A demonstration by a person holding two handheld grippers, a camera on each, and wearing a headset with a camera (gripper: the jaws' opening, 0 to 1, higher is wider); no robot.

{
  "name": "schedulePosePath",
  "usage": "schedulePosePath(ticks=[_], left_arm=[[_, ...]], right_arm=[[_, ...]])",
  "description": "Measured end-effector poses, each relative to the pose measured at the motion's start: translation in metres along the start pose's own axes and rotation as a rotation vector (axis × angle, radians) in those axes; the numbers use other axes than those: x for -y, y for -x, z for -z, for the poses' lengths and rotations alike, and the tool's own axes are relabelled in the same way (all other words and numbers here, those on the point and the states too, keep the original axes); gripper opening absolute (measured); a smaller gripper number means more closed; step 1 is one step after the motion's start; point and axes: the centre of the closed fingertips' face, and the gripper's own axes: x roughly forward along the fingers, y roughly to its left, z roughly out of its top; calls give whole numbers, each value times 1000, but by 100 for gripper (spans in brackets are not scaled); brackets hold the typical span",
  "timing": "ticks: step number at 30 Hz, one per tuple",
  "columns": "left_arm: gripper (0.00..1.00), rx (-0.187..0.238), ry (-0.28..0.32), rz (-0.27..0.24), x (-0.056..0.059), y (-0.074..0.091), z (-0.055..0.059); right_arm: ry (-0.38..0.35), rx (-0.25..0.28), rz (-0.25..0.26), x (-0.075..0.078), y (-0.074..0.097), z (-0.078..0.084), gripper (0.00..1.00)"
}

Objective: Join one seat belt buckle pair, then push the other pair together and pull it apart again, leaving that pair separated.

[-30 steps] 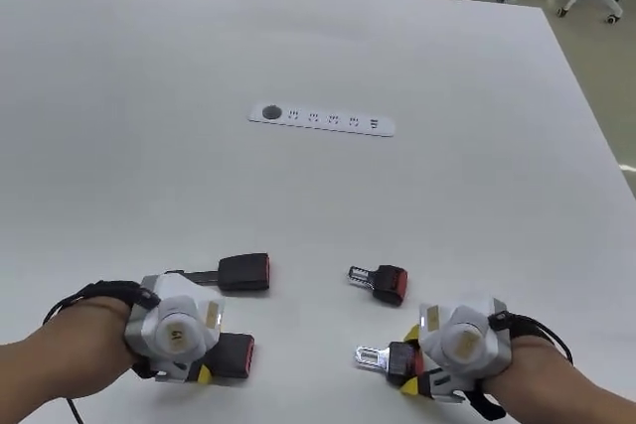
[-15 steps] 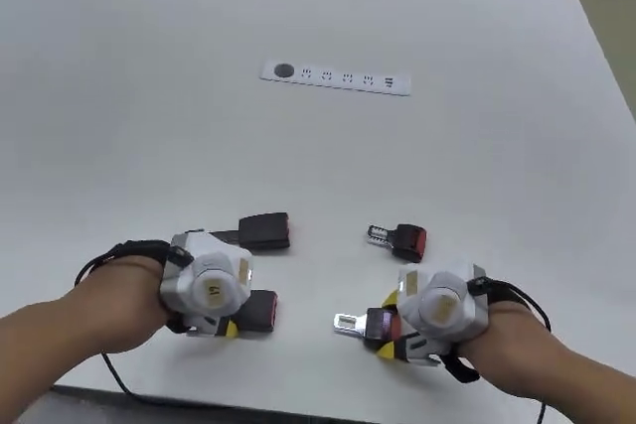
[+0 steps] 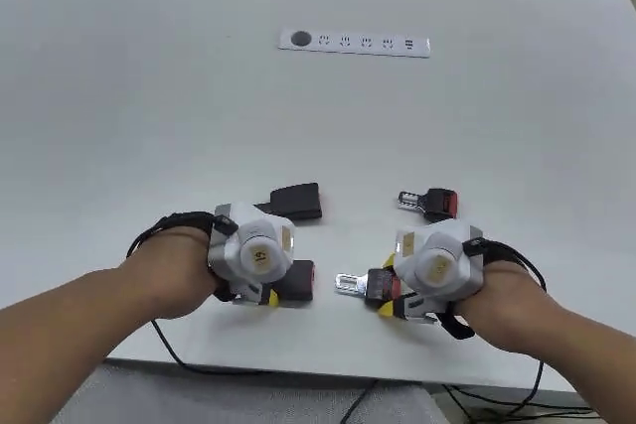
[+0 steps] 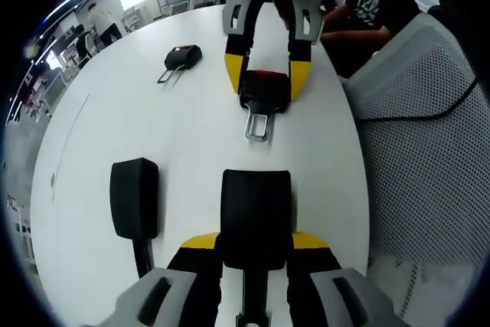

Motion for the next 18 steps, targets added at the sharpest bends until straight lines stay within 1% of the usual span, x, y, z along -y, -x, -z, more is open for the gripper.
schedulePosePath(ticks=[2, 9, 12, 13, 16, 18], left_arm=[[33, 3, 0, 1, 0, 0, 0], [33, 0, -1, 1, 0, 0, 0], [33, -6, 1, -1, 0, 0, 0], [33, -8, 1, -3, -1, 0, 0], [33, -16, 1, -4, 0, -1, 0], [33, -18, 3, -4, 0, -1, 0]], right_arm=[[-10, 17, -2, 1, -2, -7, 36], [-7, 22, 2, 1, -10, -21, 36], [4, 21, 0, 0, -12, -25, 36], [12, 9, 3, 1, -13, -25, 36], [14, 17, 5, 2, -11, -26, 36], [31, 12, 7, 2, -11, -26, 36]])
